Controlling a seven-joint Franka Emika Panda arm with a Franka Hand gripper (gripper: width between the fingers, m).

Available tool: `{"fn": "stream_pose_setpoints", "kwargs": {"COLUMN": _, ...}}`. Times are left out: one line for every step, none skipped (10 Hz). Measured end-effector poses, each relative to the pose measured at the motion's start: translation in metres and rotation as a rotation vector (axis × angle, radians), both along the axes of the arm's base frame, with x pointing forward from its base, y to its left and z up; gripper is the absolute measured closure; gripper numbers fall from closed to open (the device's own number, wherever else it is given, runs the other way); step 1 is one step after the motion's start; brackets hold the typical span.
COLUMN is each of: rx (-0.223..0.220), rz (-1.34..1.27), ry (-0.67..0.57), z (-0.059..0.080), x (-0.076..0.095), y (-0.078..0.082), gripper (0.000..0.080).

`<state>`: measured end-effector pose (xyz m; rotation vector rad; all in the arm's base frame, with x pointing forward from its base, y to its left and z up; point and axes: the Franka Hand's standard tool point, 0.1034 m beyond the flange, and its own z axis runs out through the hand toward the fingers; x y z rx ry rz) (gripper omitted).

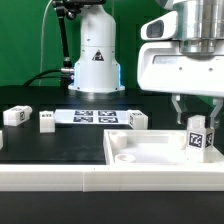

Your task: Assemble one leg

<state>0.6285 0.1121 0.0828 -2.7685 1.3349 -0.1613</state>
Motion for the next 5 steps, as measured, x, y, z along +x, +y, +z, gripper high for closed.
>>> {"fn": "stream_pose_setpoints", "kwargs": {"rx": 0.01, "rz": -0.192, "ry": -0.021, "z": -0.0002, "x": -0.0022, "y": -0.0002, "gripper": 0.0509}}
{"fn": "stream_pose_setpoints", "kwargs": {"rx": 0.011, "rz": -0.263, "ry": -0.016, "z": 0.0003, "x": -0.003, "y": -0.0002, "gripper": 0.0509}}
{"fn": "stream_pose_setpoints", "kwargs": {"rx": 0.029, "rz": -0.334, "ry": -0.009, "z": -0.0002, "x": -0.0032, "y": -0.0025, "gripper": 0.0508}}
{"fn": "stream_pose_setpoints", "kwargs": {"rx": 0.047, "rz": -0.409, "ry": -0.005, "z": -0.0004, "x": -0.0034, "y": -0.0034, "gripper": 0.0508}}
{"fn": "stream_pose_setpoints", "kwargs": {"rx": 0.054, "rz": -0.454, "ry": -0.004, "z": -0.001, "x": -0.0039, "y": -0.0014, "gripper": 0.0456}}
